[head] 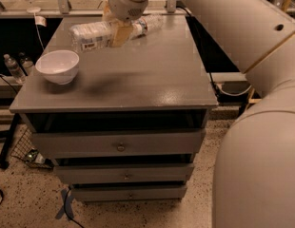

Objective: Place blue plastic bottle into white bowl

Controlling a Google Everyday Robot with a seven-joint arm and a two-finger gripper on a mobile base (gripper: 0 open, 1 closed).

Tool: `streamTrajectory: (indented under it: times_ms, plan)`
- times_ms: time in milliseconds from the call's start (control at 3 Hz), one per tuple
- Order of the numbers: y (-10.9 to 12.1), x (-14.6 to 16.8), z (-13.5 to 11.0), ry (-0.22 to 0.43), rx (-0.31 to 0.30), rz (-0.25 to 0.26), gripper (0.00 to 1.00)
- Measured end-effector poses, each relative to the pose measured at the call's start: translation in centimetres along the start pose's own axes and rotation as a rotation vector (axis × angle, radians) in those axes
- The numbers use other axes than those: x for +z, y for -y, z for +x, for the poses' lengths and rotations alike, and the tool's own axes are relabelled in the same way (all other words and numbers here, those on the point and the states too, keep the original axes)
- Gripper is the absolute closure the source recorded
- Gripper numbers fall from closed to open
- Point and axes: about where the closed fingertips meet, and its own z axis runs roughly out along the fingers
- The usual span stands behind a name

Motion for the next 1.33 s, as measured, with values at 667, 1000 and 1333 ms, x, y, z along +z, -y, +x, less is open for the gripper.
streamTrajectory:
  times_ms: [667, 1000, 1333]
  plan:
    - [1.0, 3.0, -3.1, 0.032, -0.067, -0.023, 1.00]
    - [2.2, 4.0, -4.9, 0.034, -0.146, -0.035, 1.00]
    - [4.2, 5.4, -8.7, 0.021, -0.320, -0.061, 1.00]
